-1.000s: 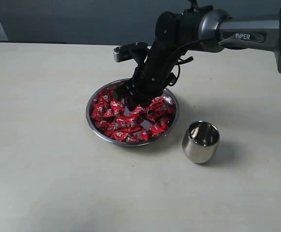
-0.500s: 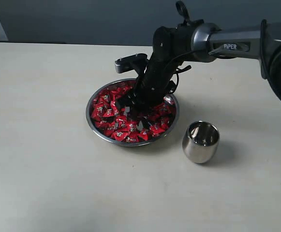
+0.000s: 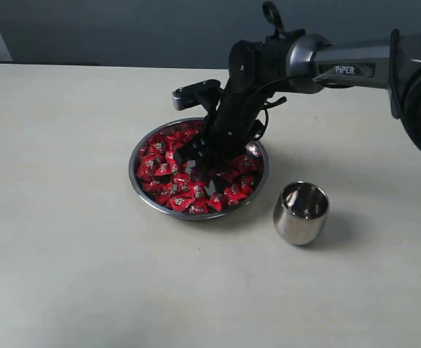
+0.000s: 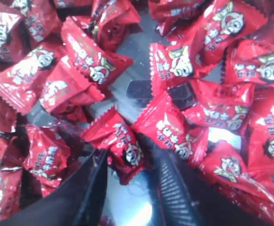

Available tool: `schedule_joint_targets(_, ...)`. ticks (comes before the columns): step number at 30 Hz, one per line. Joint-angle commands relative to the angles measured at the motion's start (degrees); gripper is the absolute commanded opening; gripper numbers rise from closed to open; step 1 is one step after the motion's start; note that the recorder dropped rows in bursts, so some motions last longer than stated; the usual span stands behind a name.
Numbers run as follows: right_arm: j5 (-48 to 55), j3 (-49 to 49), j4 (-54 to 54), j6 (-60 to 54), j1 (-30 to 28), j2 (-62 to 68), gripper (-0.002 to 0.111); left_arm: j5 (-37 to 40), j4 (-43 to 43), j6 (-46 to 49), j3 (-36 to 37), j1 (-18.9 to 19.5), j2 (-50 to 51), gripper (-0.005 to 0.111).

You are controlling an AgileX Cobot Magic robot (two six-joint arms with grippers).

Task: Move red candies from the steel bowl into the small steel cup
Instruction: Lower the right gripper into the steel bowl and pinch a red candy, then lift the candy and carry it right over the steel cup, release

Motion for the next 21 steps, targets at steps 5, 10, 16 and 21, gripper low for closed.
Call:
schedule_joint_targets(5, -0.7, -0.2, -1.0, -0.3, 0.1, -0.2, 0.037, -0.3, -0.1, 0.0, 0.3, 0.0, -0.3, 0.002)
schedule_joint_targets(10, -0.7, -0.2, -0.9, -0.3, 0.1, -0.2, 0.029, -0.3, -0.1, 0.0, 0.3, 0.0, -0.3, 0.002)
schedule_joint_targets(16, -0.3, -0.2, -0.4, -0.3, 0.1, -0.2, -0.001, -0.3, -0.1, 0.0, 0.3, 0.0, -0.3, 0.002)
schedule_joint_targets(21, 0.0, -0.2, -0.4, -0.3, 0.1, -3.8, -0.001, -0.3, -0.1, 0.0, 0.3, 0.0, -0.3, 0.002)
